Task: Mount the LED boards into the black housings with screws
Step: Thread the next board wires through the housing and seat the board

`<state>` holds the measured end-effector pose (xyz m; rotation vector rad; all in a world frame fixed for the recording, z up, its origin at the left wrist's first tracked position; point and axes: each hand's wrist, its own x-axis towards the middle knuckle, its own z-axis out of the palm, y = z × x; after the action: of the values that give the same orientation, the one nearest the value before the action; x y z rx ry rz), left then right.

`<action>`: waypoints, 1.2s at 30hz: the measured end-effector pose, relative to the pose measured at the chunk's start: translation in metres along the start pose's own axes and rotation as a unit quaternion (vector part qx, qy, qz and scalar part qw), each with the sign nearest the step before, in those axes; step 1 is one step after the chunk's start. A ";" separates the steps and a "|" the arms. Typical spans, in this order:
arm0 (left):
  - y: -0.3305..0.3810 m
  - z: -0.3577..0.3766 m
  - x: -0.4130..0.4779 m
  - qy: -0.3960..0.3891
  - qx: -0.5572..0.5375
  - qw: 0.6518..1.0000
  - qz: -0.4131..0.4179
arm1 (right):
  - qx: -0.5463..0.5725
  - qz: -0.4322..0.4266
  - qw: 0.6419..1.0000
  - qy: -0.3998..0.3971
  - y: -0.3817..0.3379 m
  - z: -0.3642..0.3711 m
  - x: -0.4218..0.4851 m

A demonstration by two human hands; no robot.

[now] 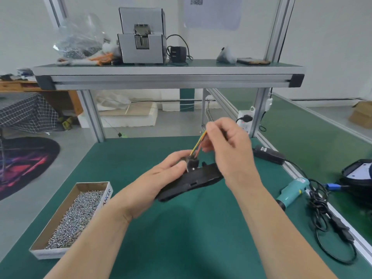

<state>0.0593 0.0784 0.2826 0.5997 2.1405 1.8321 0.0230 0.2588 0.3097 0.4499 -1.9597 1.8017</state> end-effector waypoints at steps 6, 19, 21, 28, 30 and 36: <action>-0.009 0.013 -0.006 0.179 0.066 0.962 0.193 | 0.255 0.175 0.946 0.096 -0.005 -0.009 0.005; 0.009 -0.012 -0.017 0.105 0.080 0.980 0.149 | -0.167 -0.001 0.929 -0.330 -0.009 -0.062 0.004; 0.011 -0.009 -0.018 0.091 0.074 0.982 0.146 | -0.082 0.048 0.940 -0.328 -0.009 -0.056 0.000; 0.012 0.000 -0.021 0.061 0.063 0.986 0.142 | 0.083 0.127 0.949 -0.277 0.004 -0.044 -0.022; 0.014 0.000 -0.021 0.057 0.057 0.987 0.136 | 0.118 0.135 0.953 -0.243 0.005 -0.039 -0.027; 0.017 -0.001 -0.025 0.057 0.062 0.988 0.127 | 0.166 0.117 0.964 -0.170 0.005 -0.030 -0.042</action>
<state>0.0826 0.0676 0.2977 0.8490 2.3602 1.9117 0.0592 0.2870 0.2853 0.7002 -1.9972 2.3546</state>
